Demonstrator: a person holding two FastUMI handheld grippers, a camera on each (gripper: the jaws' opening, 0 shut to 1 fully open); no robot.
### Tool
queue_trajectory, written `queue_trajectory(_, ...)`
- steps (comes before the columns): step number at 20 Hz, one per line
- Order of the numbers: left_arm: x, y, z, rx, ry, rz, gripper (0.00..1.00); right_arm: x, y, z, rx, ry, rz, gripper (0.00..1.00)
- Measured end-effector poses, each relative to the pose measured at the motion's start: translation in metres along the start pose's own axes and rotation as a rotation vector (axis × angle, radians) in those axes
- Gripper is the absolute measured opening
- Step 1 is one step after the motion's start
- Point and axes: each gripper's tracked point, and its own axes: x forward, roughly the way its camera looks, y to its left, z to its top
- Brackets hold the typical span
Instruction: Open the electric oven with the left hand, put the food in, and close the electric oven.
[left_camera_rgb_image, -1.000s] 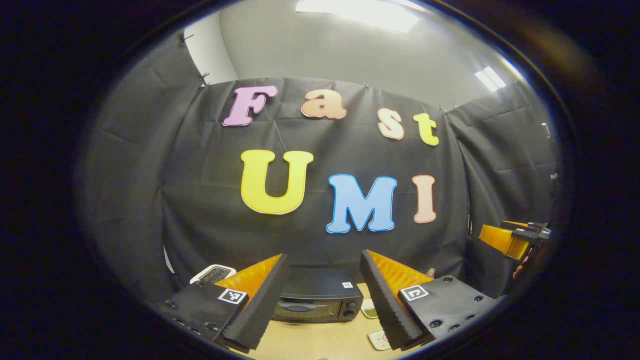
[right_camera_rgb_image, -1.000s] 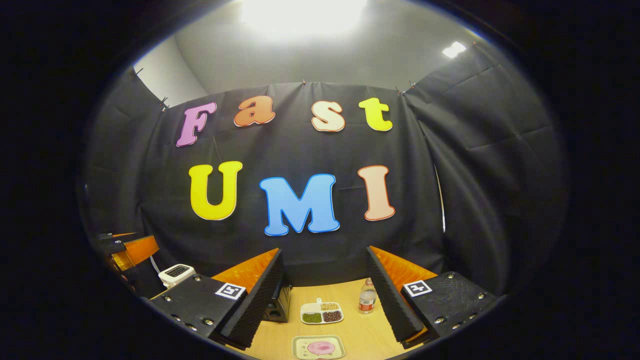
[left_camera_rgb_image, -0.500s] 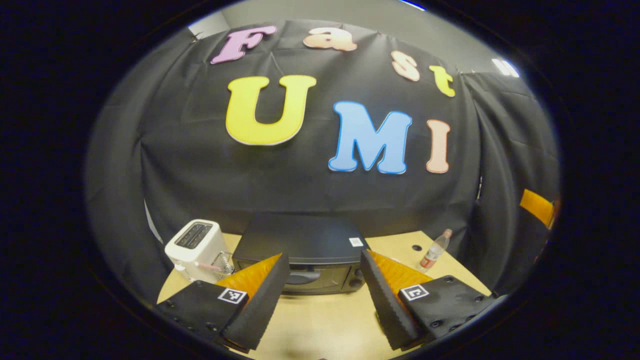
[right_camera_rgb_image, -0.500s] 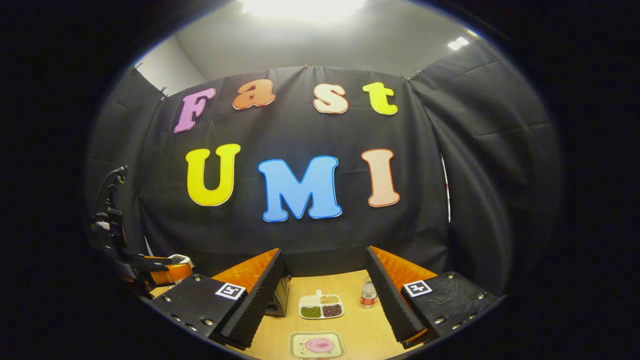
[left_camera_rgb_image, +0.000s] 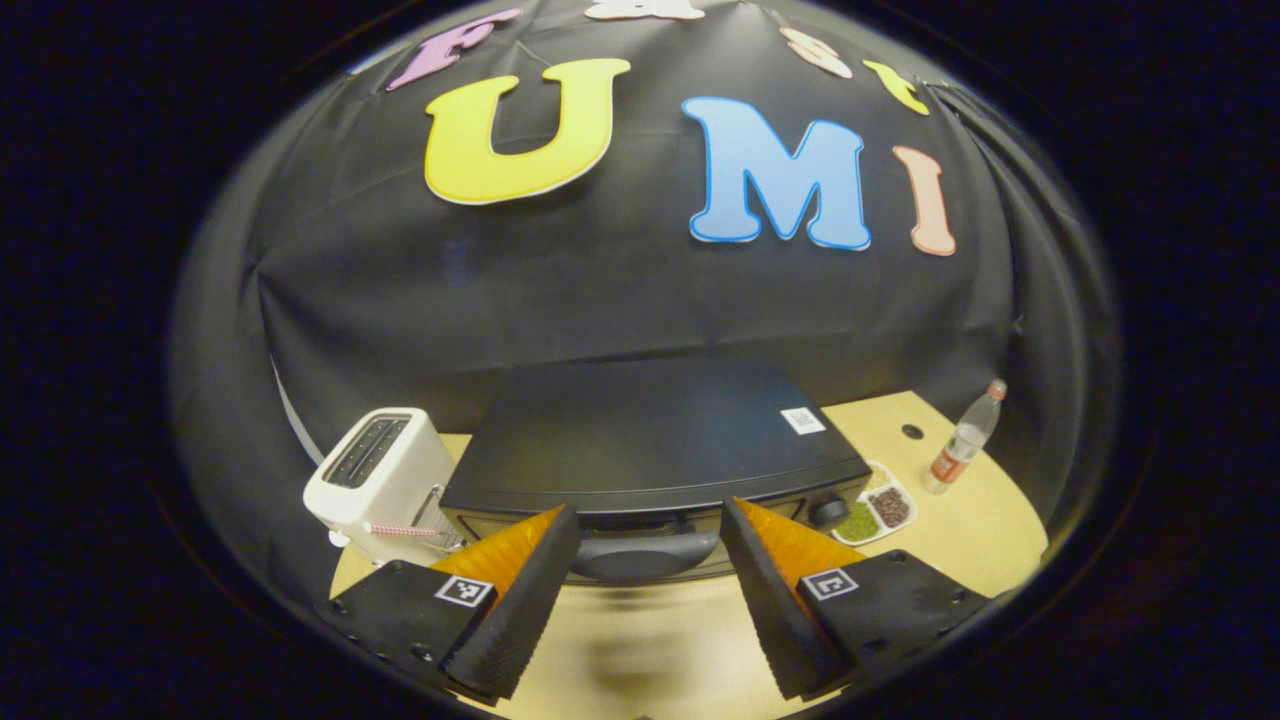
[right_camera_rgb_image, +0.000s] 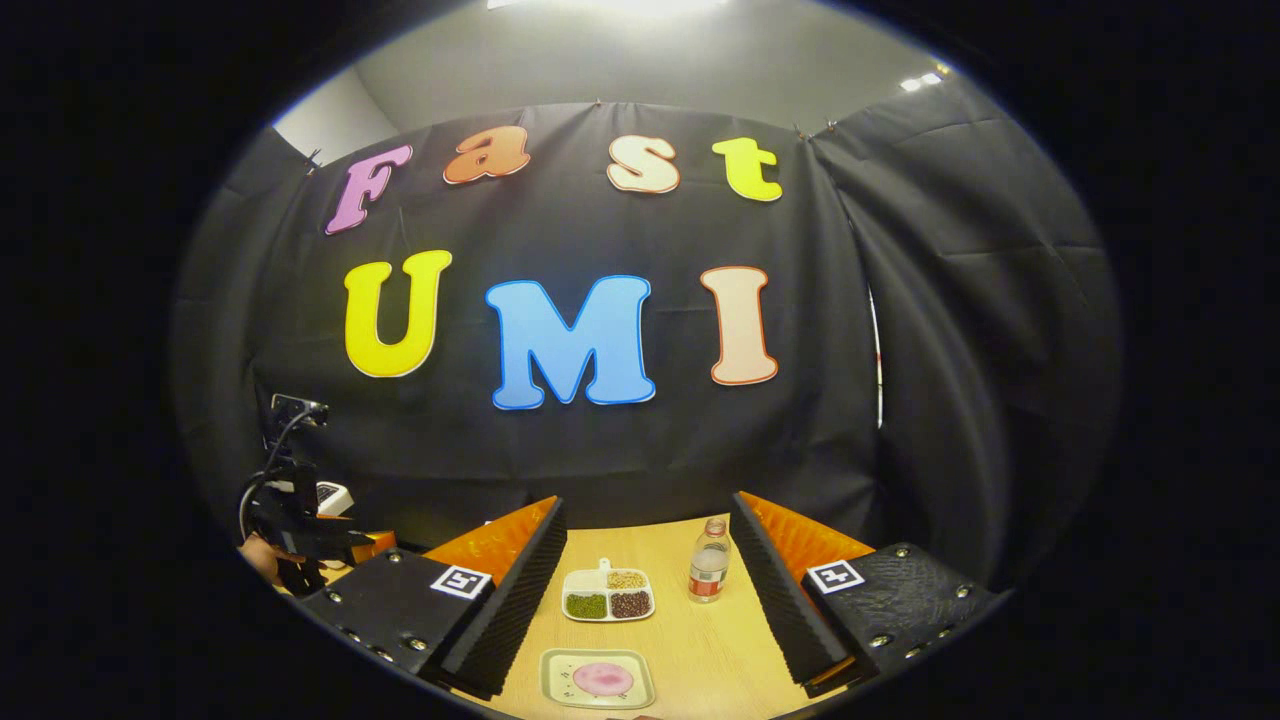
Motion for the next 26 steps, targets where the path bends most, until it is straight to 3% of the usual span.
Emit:
queue_trajectory(2,0.015,0.001,-0.008,0.005,0.015,0.005,0.96,0.000,-0.004,0.001,-0.009,0.001,-0.013,0.99)
queue_trajectory(3,0.020,0.002,-0.010,0.006,0.019,0.007,0.92,0.000,-0.005,0.002,-0.013,-0.001,-0.016,0.99)
queue_trajectory(4,0.025,0.001,-0.011,0.005,0.018,0.004,0.96,-0.001,-0.007,0.002,-0.018,-0.001,-0.022,0.99)
queue_trajectory(8,0.041,0.004,-0.018,-0.011,0.031,0.017,1.00,0.001,-0.007,0.002,-0.022,0.000,-0.030,0.99)
queue_trajectory(10,0.038,0.005,-0.020,-0.003,0.035,0.019,0.96,0.003,-0.005,0.003,-0.022,-0.002,-0.028,0.99)
queue_trajectory(12,0.038,0.005,-0.022,-0.022,0.029,0.018,1.00,0.005,0.001,0.003,-0.025,-0.002,-0.019,0.99)
queue_trajectory(13,0.037,0.005,-0.023,-0.043,0.026,0.021,0.96,0.006,0.002,0.003,-0.026,-0.001,-0.015,0.99)
queue_trajectory(21,0.016,0.001,-0.041,-0.041,0.009,0.030,1.00,0.004,0.016,0.006,-0.026,-0.014,0.016,0.99)
queue_trajectory(24,0.004,-0.001,-0.055,-0.033,0.007,0.032,0.92,0.002,0.017,0.005,-0.018,-0.014,0.021,0.99)
queue_trajectory(26,-0.007,-0.004,-0.071,-0.020,0.025,0.035,0.97,0.001,0.019,0.004,-0.013,-0.011,0.025,0.99)
